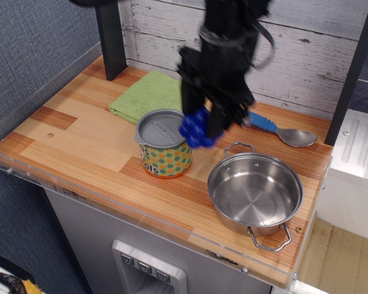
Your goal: Put the grapes on the green rag.
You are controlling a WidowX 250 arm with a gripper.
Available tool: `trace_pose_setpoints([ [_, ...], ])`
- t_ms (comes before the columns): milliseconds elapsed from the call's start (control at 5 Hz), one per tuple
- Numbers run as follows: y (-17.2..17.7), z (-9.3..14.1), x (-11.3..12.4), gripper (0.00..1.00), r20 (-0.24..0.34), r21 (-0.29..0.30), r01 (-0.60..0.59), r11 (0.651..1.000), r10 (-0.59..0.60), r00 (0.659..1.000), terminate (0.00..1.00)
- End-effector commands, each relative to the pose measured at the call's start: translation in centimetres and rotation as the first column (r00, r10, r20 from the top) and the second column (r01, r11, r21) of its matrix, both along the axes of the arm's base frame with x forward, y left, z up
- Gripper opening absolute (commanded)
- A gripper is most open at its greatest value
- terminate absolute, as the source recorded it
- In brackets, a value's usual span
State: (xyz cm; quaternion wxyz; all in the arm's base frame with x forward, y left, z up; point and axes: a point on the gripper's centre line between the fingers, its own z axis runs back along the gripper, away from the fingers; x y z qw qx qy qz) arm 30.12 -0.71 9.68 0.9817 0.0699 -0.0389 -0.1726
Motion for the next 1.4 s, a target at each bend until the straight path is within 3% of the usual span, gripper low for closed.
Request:
trace_pose_setpoints([
  [0,5.5,2.1,2.2,0.00,0.092,-0.036,-0.134,0.990,0.137,0.986,0.00],
  [400,8.9,0.8,4.6,0.00,0.058,-0.023,-0.237,0.971,0.238,0.969,0.00],
  [600,10.7,-0.1,5.3,0.00,0.059,0.020,-0.286,0.958,0.284,0.957,0.00],
  [1200,14.8,-2.4,6.9,0.00,0.043,-0.026,-0.367,0.930,0.368,0.929,0.00],
])
